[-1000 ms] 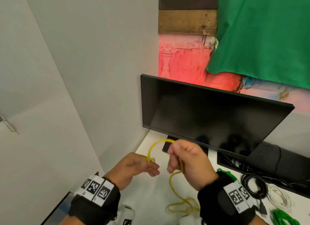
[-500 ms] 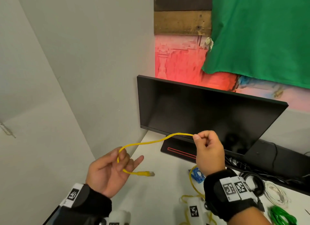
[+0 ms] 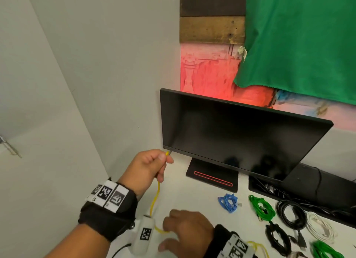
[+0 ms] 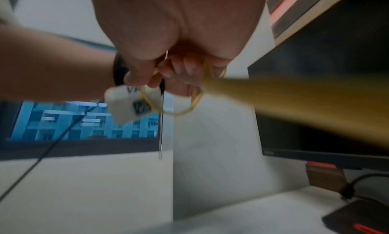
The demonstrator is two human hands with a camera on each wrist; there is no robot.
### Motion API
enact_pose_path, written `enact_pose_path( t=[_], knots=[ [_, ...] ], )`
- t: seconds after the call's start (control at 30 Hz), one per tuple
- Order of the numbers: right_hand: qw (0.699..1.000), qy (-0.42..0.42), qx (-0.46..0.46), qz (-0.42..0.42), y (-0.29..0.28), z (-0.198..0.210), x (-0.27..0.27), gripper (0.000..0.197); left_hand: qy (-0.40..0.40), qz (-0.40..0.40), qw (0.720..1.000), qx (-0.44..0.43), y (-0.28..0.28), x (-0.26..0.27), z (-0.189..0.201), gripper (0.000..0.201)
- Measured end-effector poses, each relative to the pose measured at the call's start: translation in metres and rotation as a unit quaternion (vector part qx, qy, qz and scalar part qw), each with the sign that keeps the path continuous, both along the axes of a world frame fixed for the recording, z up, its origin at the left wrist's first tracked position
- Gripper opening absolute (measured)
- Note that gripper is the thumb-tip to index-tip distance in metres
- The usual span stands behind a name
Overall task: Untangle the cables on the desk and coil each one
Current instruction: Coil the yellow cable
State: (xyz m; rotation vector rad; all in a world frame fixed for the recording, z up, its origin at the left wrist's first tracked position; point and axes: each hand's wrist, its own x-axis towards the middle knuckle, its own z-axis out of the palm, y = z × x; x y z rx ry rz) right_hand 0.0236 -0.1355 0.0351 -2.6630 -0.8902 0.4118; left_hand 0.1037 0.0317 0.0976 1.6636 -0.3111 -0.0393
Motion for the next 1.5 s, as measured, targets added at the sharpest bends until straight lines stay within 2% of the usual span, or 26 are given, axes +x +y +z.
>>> enact_pose_path(
  t=[0.07,0.1,0.17,0.23,0.3,0.4,0.47,0.53,0.6,0.7,0.73,0.8,0.87,0.9,1.0,1.07,1.13,1.2,1.27,1.33,1.4,1.5],
  knots=[
    [0.997,-0.036,0.045,0.054,0.005,0.015,-0.01,0.041,0.049,-0.05,0.996,0.056,0.005,0.002,-0.01,0.033],
    [0.992,-0.073,0.089,0.046,0.004,0.023,-0.012,0.041,0.072,-0.081,0.992,0.067,0.009,0.001,-0.012,0.034],
    [0.971,-0.141,0.192,-0.02,-0.002,0.039,-0.01,0.041,0.106,-0.131,0.983,0.064,0.014,-0.002,-0.014,0.034],
    [0.934,-0.205,0.275,-0.094,-0.013,0.047,0.0,0.037,0.126,-0.182,0.974,0.045,0.014,-0.007,-0.012,0.045],
    [0.917,-0.233,0.293,-0.139,-0.02,0.052,0.011,0.039,0.131,-0.231,0.964,0.024,0.007,-0.011,-0.011,0.06],
    [0.929,-0.213,0.228,-0.201,-0.023,0.053,0.022,0.05,0.151,-0.202,0.965,-0.068,0.001,-0.011,-0.009,0.06],
    [0.924,-0.175,0.22,-0.26,-0.028,0.049,0.029,0.045,0.194,-0.201,0.952,-0.121,0.003,-0.007,-0.006,0.051],
    [0.916,-0.125,0.247,-0.291,-0.032,0.045,0.033,0.032,0.236,-0.242,0.933,-0.12,0.003,-0.005,-0.004,0.041],
    [0.919,-0.1,0.263,-0.276,-0.031,0.042,0.032,0.022,0.27,-0.243,0.926,-0.105,-0.001,-0.006,-0.002,0.032],
    [0.928,-0.089,0.263,-0.247,-0.031,0.04,0.034,0.021,0.271,-0.193,0.938,-0.1,-0.009,-0.008,-0.006,0.026],
    [0.923,-0.064,0.283,-0.253,-0.033,0.042,0.036,0.02,0.261,-0.178,0.944,-0.099,-0.011,-0.009,-0.008,0.024],
    [0.894,0.033,0.36,-0.266,-0.037,0.047,0.037,0.014,0.248,-0.158,0.952,-0.087,-0.013,-0.01,-0.01,0.022],
    [0.861,0.126,0.426,-0.247,-0.038,0.052,0.034,0.009,0.242,-0.16,0.955,-0.053,-0.014,-0.012,-0.008,0.021],
    [0.858,0.144,0.437,-0.227,-0.037,0.052,0.032,0.01,0.243,-0.173,0.954,-0.034,-0.016,-0.012,-0.006,0.02],
    [0.886,0.122,0.402,-0.197,-0.037,0.051,0.033,0.017,0.251,-0.208,0.945,0.01,-0.019,-0.016,-0.004,0.021],
    [0.911,0.065,0.345,-0.215,-0.04,0.048,0.038,0.028,0.242,-0.201,0.949,0.023,-0.023,-0.017,-0.006,0.027],
    [0.922,0.002,0.304,-0.238,-0.041,0.042,0.041,0.03,0.24,-0.174,0.954,0.043,-0.028,-0.017,-0.009,0.032],
    [0.91,-0.05,0.311,-0.27,-0.04,0.036,0.043,0.03,0.229,-0.147,0.959,0.08,-0.028,-0.014,-0.013,0.039],
    [0.884,-0.094,0.33,-0.317,-0.044,0.033,0.046,0.031,0.212,-0.154,0.96,0.095,-0.02,-0.014,-0.018,0.039],
    [0.867,-0.117,0.328,-0.356,-0.052,0.032,0.051,0.031,0.216,-0.182,0.959,0.033,-0.012,-0.017,-0.023,0.029],
    [0.855,-0.104,0.34,-0.377,-0.055,0.028,0.053,0.032,0.222,-0.175,0.959,-0.013,-0.011,-0.02,-0.026,0.027],
    [0.822,-0.058,0.407,-0.394,-0.049,0.02,0.052,0.033,0.2,-0.149,0.967,0.057,-0.024,-0.022,-0.031,0.035]
  ],
)
